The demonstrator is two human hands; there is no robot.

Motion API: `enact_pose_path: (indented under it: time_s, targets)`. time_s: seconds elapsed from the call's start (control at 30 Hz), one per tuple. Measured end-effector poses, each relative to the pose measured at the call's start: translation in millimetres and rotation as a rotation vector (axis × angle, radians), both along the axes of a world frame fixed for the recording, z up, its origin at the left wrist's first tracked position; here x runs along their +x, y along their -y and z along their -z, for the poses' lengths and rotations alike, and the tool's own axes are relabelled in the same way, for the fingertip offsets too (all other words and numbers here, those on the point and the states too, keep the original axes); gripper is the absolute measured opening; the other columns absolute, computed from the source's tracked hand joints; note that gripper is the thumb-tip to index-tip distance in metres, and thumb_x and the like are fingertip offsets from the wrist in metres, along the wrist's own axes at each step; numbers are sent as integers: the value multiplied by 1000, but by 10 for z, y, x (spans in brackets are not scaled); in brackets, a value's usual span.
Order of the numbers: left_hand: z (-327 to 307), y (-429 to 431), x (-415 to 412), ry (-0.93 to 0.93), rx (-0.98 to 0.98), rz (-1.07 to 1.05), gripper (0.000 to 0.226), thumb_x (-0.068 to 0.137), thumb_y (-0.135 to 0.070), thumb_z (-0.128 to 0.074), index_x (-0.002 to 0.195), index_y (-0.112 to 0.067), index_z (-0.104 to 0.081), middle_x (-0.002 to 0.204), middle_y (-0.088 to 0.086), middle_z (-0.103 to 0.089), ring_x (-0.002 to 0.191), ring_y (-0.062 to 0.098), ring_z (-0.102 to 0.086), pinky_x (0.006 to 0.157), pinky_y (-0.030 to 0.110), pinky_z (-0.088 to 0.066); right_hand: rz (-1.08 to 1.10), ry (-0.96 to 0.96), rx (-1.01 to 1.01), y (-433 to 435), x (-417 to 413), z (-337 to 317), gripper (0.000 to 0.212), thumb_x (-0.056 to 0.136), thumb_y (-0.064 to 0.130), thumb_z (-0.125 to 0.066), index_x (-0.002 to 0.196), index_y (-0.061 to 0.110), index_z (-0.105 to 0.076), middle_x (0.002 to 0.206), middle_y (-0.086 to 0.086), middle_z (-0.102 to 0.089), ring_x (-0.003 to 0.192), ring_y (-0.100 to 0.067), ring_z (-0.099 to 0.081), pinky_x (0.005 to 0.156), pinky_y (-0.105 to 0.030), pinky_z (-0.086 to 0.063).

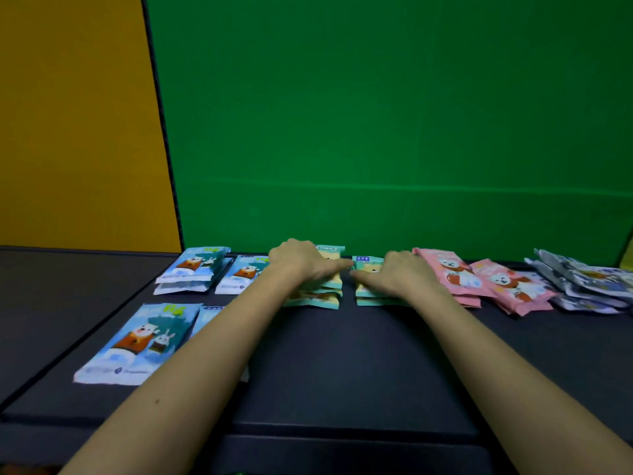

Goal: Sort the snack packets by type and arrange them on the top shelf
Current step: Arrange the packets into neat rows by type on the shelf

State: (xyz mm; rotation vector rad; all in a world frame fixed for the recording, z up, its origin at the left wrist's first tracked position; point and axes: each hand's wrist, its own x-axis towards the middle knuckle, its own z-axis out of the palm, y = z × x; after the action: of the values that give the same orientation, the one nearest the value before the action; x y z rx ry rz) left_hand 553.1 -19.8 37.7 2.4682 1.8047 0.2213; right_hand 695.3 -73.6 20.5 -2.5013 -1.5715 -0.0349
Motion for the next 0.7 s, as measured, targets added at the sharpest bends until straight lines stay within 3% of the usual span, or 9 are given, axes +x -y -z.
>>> enact_pose_path:
  time_s: [0.13, 0.4, 0.57, 0.7]
  targets:
    - [-27, 14, 136, -54, -15, -52, 78, 72, -73, -49, 122, -15, -58, 128, 8, -57, 118, 27, -53, 84, 30, -41, -12, 27, -37, -45, -8, -28, 92, 72, 78, -44, 129, 7, -49, 133, -16, -49, 121, -31, -49, 93, -33, -43]
    - [-99, 111, 123, -73, 138, -69, 68, 80, -68, -43, 115, -12, -61, 121, 8, -60, 112, 27, -55, 76, 30, -34, -22, -116, 0, -11, -4, -41, 84, 79, 65, -47, 139, 9, -30, 140, -21, -34, 128, -37, -38, 100, -39, -37]
    - [-186, 493, -128, -91, 227, 24, 59, 84, -62, -39, 100, -11, -63, 114, 12, -63, 106, 31, -57, 73, 31, -35, -157, -82, 104, 596, 9, -180, 70, 81, 61, -45, 132, 14, -38, 135, -19, -38, 123, -36, -42, 95, -39, -36]
    - [25, 861, -290, -170, 140, 110, 55, 84, -61, -39, 97, -12, -60, 116, 15, -61, 107, 33, -55, 75, 33, -36, -234, -119, 20, 1143, -103, -28, 64, 80, 60, -46, 132, 22, -35, 135, -11, -37, 120, -32, -44, 91, -36, -36]
